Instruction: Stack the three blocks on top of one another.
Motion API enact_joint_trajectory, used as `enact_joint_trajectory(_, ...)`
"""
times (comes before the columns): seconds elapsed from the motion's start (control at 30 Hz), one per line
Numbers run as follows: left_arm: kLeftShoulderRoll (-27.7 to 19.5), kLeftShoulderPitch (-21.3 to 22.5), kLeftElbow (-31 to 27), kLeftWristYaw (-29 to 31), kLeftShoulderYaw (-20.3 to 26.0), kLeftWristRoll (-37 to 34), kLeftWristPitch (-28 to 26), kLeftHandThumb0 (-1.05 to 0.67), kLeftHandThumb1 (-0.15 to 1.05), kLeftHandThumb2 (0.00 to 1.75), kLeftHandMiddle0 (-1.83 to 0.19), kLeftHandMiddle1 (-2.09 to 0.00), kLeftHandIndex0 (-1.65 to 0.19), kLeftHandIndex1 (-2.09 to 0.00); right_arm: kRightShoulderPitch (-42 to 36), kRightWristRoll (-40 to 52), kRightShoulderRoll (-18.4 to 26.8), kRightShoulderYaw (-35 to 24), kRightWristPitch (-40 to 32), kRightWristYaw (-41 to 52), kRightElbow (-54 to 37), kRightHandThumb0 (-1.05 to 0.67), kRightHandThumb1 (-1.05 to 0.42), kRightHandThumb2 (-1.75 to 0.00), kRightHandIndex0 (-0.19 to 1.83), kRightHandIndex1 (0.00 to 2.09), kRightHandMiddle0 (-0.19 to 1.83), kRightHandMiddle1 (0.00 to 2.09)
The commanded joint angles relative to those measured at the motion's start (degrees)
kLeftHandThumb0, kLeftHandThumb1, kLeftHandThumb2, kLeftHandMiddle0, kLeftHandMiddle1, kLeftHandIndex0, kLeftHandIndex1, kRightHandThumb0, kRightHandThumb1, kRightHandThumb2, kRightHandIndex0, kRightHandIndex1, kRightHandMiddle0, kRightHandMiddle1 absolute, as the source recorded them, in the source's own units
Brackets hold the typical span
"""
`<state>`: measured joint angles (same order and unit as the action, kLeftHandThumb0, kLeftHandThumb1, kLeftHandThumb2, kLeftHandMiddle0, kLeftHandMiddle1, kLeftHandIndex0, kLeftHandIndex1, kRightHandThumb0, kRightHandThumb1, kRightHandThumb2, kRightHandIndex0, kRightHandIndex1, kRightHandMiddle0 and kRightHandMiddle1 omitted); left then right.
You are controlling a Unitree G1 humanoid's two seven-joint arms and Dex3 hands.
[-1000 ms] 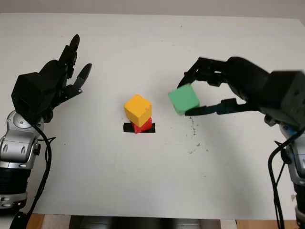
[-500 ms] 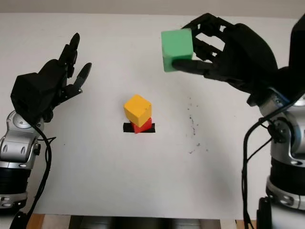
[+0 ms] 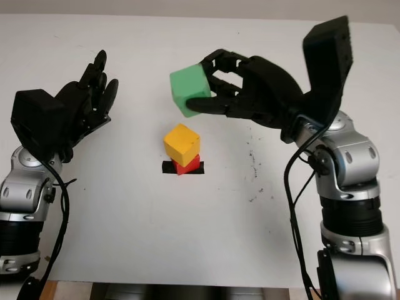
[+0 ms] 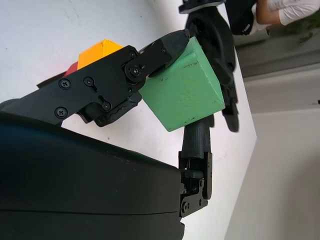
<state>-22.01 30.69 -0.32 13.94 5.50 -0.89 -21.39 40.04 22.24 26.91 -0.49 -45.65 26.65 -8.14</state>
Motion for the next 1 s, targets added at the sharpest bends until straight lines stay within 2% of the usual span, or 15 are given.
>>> enact_joint_trajectory(0.0, -0.1, 0.9, -1.3, 0.0, 0.6, -0.6, -0.7, -0.81, 1.05, 0.71, 0.19, 0.0, 0.19, 0.0, 0.6, -0.6, -0.2, 0.3, 1.3, 0.7, 0.2, -0.42, -1.0, -0.05, 0.14, 0.04, 0.22, 1.79)
enact_joint_trajectory(0.37, 0.2, 1.3, -0.5, -0.2, 0.3, -1.4, -1.0, -0.81, 1.05, 0.71, 0.19, -0.01, 0.19, 0.0, -0.8, -1.5, -1.3, 1.2, 2.1, 2.9, 1.7, -0.44, -0.98, -0.05, 0.15, 0.05, 0.24, 1.8)
enact_joint_trajectory(0.63, 0.4, 1.4, -0.1, -0.2, 0.2, -1.7, -0.6, -0.83, 1.05, 0.68, 0.19, -0.01, 0.19, 0.0, -2.6, -1.5, -1.7, 1.5, 1.3, 3.6, 1.4, -0.45, -0.96, -0.05, 0.17, 0.06, 0.28, 1.73)
enact_joint_trajectory(0.97, -0.3, 1.1, -1.7, -0.1, 0.1, -1.4, -2.0, -0.81, 1.05, 0.69, 0.19, 0.0, 0.19, 0.0, -3.6, -1.5, -2.1, 2.3, 1.4, 4.4, 1.4, -0.47, -0.96, -0.05, 0.17, 0.06, 0.3, 1.69)
